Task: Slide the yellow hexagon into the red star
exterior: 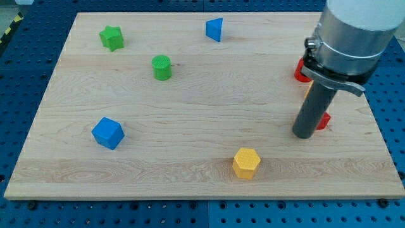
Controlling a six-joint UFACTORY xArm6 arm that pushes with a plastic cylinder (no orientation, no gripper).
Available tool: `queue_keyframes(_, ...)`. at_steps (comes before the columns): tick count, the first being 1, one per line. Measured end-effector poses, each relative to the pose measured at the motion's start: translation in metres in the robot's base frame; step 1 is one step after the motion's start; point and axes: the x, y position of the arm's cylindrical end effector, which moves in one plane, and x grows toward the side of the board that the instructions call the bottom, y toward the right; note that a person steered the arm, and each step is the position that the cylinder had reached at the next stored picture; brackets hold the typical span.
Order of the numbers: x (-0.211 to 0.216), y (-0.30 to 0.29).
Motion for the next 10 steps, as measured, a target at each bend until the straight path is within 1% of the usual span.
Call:
queue_keyframes(2, -0.006, 0.022)
queue_keyframes(3, -0.02, 0.031)
queue_keyframes(4, -0.02, -0.028)
queue_keyframes(5, -0.019, -0.126)
queue_keyframes(6, 0.014, -0.179)
queue_keyframes(7, 0.069, -0.172)
queue_keyframes(8, 0.068, -0.167)
queue_keyframes(10, 0.067, -0.069)
